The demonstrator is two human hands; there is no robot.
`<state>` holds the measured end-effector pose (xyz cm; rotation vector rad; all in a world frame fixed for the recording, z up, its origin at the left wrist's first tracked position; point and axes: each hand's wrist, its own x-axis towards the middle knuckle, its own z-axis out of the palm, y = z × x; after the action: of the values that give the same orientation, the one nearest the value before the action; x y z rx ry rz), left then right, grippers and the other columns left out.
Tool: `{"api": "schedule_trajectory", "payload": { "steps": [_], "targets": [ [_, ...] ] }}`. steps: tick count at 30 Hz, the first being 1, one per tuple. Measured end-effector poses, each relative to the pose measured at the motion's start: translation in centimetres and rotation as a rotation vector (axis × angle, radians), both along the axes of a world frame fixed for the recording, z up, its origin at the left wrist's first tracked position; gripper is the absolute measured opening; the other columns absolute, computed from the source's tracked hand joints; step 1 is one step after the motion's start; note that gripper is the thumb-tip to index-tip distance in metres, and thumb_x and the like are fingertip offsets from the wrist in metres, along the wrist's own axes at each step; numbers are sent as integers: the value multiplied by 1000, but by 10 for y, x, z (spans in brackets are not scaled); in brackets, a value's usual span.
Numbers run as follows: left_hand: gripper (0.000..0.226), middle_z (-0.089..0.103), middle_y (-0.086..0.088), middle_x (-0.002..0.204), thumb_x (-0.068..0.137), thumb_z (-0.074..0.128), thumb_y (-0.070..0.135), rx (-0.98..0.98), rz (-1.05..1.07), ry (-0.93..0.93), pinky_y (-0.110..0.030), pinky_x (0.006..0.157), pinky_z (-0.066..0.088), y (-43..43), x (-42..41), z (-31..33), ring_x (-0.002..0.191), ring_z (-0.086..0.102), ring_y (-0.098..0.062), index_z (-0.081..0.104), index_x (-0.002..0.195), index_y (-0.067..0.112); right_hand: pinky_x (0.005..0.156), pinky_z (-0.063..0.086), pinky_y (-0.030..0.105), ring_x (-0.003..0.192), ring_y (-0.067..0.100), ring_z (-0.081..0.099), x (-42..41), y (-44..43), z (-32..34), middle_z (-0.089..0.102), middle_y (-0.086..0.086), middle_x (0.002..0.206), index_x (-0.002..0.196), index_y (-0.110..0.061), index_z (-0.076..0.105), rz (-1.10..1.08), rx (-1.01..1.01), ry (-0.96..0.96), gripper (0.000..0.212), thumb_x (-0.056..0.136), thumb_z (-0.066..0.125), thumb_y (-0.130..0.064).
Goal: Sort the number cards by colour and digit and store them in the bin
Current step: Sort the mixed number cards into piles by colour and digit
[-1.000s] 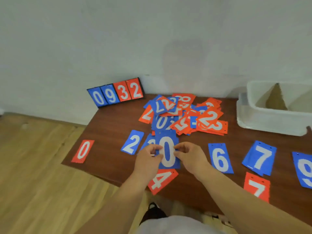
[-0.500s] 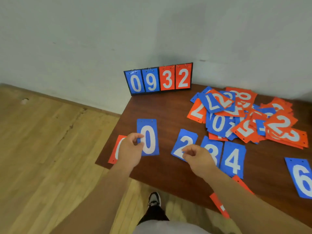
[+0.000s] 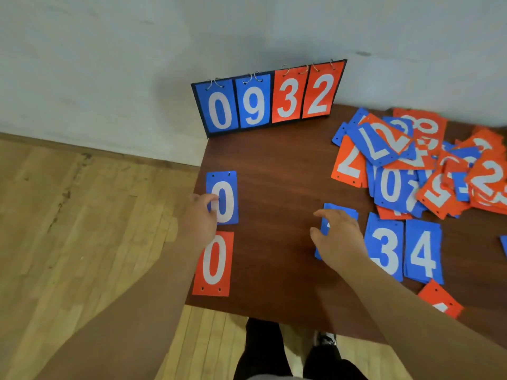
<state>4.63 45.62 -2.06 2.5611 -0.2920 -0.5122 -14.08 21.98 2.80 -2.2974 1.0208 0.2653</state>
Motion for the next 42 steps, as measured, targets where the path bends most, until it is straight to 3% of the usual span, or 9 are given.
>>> {"api": "schedule_trajectory", "payload": {
  "steps": [3,8,12,18,23,28,32,36,42],
  "targets": [
    [34,49,-5,127,98,63,16,104,-7,-66,-23,84,41,-4,-3,8,111,51,-21,62,130,23,108,43,47,136,24,39,4,0,-1,51,-2,144,136,-31,57,7,-28,35,43,93,64,-34],
    [45,48,-5,134,95,63,34,168,-125,-101,-34,97,44,-22,-20,30,123,48,-25,55,139,26,106,45,45,136,27,41,-4,-15,9,48,0,148,139,-28,55,8,-87,13,50,91,66,-35],
    [54,43,-2,142,93,59,51,210,-267,-156,-42,101,44,-69,-46,53,130,42,-25,48,142,32,103,44,43,134,27,42,-26,-51,26,47,-1,146,140,-30,54,-52,-164,12,53,90,66,-41],
    [61,40,2,142,91,57,57,204,-422,-150,-42,104,43,-160,-73,73,130,40,-23,43,146,33,104,42,49,134,31,41,-86,-125,37,44,1,149,141,-29,52,-230,-213,35,56,89,66,-44],
    [66,39,2,146,91,62,56,218,-356,-49,-42,108,43,-235,-97,86,134,41,-21,38,149,35,102,45,49,129,32,44,-125,-191,38,45,3,144,139,-29,53,-292,-161,67,54,88,66,-44],
    [64,49,4,139,89,68,53,122,-296,74,-39,97,53,-301,-134,75,129,51,-19,42,144,32,103,45,49,133,33,41,-137,-241,25,40,5,148,141,-29,51,-322,-97,104,55,89,66,-41],
    [55,59,2,128,89,72,46,30,-240,153,-33,83,52,-342,-154,53,118,60,-22,47,134,26,104,46,45,134,30,39,-130,-251,8,40,4,148,146,-28,47,-212,-58,91,57,93,63,-39],
    [50,64,2,122,87,75,39,-47,-158,179,-42,87,58,-360,-156,32,111,64,-24,51,128,25,107,44,42,137,28,36,-115,-242,-10,39,2,150,146,-30,48,-58,-45,19,54,94,62,-39],
    [52,48,3,120,85,80,23,-110,5,219,-30,78,53,-379,-159,20,103,57,-17,50,128,19,119,24,53,151,42,5,-106,-255,-33,4,5,166,153,-41,26,-122,-166,121,66,95,53,-54]
  ]
}}
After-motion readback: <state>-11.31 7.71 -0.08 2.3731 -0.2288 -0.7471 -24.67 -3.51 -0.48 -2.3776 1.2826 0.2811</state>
